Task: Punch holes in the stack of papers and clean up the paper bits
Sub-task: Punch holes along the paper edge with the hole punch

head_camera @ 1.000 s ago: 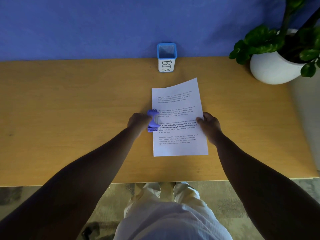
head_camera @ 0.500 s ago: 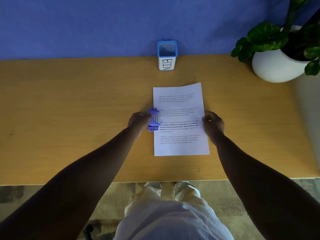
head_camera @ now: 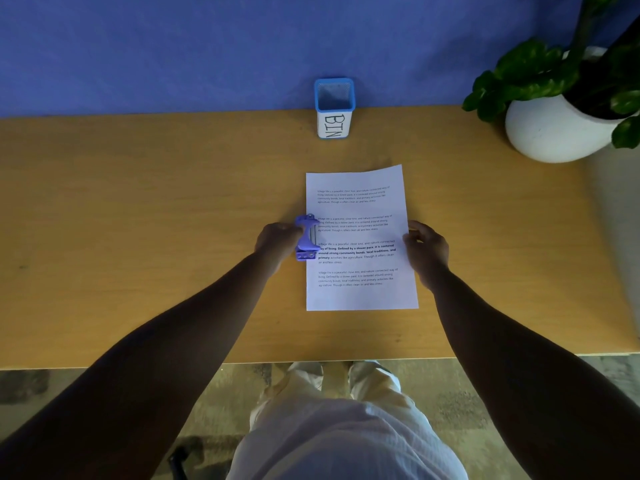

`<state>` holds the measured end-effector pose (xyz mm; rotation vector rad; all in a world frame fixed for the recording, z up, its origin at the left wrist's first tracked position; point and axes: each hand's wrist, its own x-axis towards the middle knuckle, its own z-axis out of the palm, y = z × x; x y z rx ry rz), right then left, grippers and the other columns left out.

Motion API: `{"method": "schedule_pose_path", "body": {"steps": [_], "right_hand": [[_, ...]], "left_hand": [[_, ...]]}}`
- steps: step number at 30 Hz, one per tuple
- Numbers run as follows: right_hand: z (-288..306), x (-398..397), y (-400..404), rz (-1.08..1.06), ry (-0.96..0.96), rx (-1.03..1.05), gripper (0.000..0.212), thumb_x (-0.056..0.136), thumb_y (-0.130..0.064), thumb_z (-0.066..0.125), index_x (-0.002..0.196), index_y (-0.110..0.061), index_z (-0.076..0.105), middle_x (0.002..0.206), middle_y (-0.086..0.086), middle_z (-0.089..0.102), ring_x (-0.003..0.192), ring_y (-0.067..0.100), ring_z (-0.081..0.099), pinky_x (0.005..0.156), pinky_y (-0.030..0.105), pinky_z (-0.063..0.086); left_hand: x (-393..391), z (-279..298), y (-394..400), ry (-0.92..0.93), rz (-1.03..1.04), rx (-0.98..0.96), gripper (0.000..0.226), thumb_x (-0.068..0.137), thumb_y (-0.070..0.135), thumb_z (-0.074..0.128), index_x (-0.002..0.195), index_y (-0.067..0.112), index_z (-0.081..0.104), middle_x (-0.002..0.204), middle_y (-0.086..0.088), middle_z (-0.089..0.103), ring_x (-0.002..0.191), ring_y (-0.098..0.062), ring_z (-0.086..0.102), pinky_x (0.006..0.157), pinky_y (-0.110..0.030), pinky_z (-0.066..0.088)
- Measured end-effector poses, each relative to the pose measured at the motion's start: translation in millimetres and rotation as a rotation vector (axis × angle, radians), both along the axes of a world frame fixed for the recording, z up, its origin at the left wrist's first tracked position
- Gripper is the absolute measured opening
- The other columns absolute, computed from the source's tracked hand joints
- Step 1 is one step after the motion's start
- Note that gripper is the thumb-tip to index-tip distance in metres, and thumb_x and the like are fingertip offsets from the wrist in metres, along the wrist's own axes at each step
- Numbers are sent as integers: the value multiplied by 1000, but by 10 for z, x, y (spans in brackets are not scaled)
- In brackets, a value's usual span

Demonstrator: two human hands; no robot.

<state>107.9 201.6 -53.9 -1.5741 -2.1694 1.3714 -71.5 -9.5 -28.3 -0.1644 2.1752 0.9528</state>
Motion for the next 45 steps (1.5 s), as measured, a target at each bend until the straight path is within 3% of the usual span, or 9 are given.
{"method": "schedule_pose_path", "body": {"steps": [7,9,17,21,24,30,35,40,45], "right_hand": [[0,14,18,9,-20,13,32,94,-19,55,123,-27,66,95,-12,62,83,10,57,53,13,37],[-9,4,6,10,-5,-3,32,93,-17,55,122,-27,67,95,-10,65,83,10,57,54,13,37],[-32,34,-29,-13,32,-26,30,92,-16,57,117,-25,69,98,-5,70,83,10,60,69,20,42],[-20,-10,-47,-15,-35,27,26,89,-23,61,114,-25,68,104,-7,68,98,18,62,77,25,45],[-18,-38,-95,106,-203,283,42,87,-34,64,126,-17,60,130,5,57,117,27,49,89,37,47],[-84,-93,-242,475,-194,636,55,94,-40,55,137,-6,51,153,13,38,144,35,26,111,50,33],[-233,-186,-322,651,-198,633,55,100,-40,44,143,-6,44,161,12,24,151,32,8,119,52,19],[-393,-190,-400,672,-229,603,58,102,-39,38,150,-7,32,163,12,14,151,31,4,121,50,13],[-510,-159,-449,652,-220,659,58,104,-38,33,153,-9,24,163,12,11,151,32,2,121,51,11]], "left_hand": [[4,13,-13,-15,16,15,24,90,36,63,69,25,58,90,-6,68,84,-23,61,89,-43,55],[8,14,-10,-14,10,20,24,90,35,63,69,25,57,91,-7,68,83,-23,61,82,-39,54],[9,26,-12,-28,13,30,21,88,35,65,72,25,58,97,-10,70,87,-24,63,94,-47,53],[13,26,-12,-34,18,38,17,87,36,69,77,25,62,101,-10,73,91,-25,66,94,-46,54],[11,19,-10,-25,12,43,18,85,39,72,77,26,62,93,-5,71,90,-24,67,91,-43,56],[11,-59,-27,-17,4,54,11,83,36,76,81,28,69,75,5,67,73,-17,61,72,-31,52],[9,-129,-37,-3,11,65,14,83,34,77,75,32,65,80,6,71,91,-26,73,88,-44,60],[36,-171,-46,56,-5,59,19,83,39,75,97,27,71,91,2,75,89,-21,73,83,-47,61],[38,-200,-69,80,-9,94,22,80,38,77,96,28,67,99,0,74,95,-22,72,86,-47,59]]}}
